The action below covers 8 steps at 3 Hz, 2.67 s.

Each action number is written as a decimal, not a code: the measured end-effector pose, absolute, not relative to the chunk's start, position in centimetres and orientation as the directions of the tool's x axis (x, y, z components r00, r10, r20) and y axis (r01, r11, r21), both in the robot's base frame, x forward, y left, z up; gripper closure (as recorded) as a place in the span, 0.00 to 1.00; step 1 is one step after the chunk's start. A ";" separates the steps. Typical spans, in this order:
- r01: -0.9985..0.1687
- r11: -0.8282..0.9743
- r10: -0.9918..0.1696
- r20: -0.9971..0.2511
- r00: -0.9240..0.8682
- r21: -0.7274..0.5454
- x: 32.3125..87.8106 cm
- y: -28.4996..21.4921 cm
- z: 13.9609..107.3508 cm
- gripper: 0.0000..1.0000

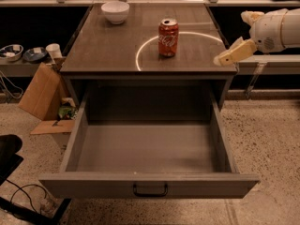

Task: Place coke can into top drawer

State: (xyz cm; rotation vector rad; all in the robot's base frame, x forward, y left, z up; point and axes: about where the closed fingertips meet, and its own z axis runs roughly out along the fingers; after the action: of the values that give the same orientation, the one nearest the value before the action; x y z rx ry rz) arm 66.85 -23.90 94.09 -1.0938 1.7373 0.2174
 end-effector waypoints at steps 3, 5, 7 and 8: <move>-0.780 0.599 -0.287 -0.958 0.002 -0.181 78.0 -18.8 91.6 0.00; -0.793 0.601 -0.155 -0.988 0.004 -0.098 81.1 -14.2 90.2 0.00; -0.837 0.541 -0.104 -0.994 0.028 -0.080 81.8 -8.7 89.6 0.19; -0.852 0.520 -0.090 -0.996 0.017 -0.061 81.6 -6.9 88.8 0.42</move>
Offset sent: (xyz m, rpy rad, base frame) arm 0.1354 0.0459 -0.0226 0.3672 -0.0549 0.0793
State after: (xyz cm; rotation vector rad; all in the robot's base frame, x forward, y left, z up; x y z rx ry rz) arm 81.63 -6.90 88.84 -0.8685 1.4492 0.7269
